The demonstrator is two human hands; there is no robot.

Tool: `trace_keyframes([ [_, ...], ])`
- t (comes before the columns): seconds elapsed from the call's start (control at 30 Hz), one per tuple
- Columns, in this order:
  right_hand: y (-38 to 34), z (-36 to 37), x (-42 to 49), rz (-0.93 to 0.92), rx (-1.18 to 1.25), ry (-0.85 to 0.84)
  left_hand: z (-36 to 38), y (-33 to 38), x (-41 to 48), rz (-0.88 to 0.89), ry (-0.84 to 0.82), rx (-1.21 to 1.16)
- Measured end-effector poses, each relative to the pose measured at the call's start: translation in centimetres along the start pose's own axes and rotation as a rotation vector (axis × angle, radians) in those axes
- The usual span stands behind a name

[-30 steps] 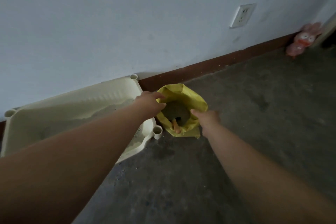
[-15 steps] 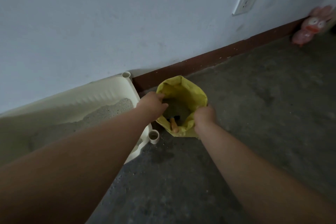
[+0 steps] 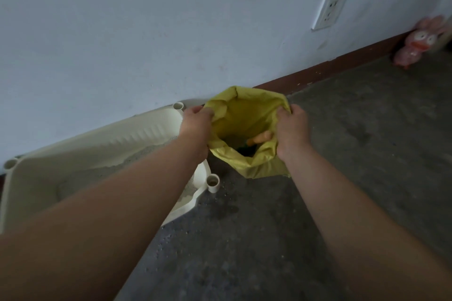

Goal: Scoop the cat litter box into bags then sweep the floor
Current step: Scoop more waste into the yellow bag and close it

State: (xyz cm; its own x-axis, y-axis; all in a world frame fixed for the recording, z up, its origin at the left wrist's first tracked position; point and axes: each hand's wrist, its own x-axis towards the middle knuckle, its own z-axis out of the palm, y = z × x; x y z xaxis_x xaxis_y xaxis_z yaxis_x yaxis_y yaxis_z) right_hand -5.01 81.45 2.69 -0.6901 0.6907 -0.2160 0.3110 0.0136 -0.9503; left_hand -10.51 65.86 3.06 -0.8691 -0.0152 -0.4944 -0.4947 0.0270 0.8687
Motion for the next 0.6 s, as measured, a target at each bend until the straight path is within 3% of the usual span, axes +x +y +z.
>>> trace_keyframes([
  [0.17, -4.4, -0.1, -3.0, -0.165, 0.085, -0.088, -4.4, 1.5, -3.1, -0.171, -0.118, -0.209],
  [0.37, -8.9, 0.8, -8.3, -0.383, 0.121, -0.19, -9.7, 2.7, -9.4, -0.198, -0.234, -0.493],
  [0.47, -10.1, 1.3, -10.6, -0.343, 0.155, -0.261, -11.8, 3.8, -12.3, -0.177, -0.28, -0.583],
  [0.6, -8.3, 3.9, -13.8, -0.19, 0.073, -0.434, -15.2, 2.8, -14.4, -0.224, -0.187, -0.609],
])
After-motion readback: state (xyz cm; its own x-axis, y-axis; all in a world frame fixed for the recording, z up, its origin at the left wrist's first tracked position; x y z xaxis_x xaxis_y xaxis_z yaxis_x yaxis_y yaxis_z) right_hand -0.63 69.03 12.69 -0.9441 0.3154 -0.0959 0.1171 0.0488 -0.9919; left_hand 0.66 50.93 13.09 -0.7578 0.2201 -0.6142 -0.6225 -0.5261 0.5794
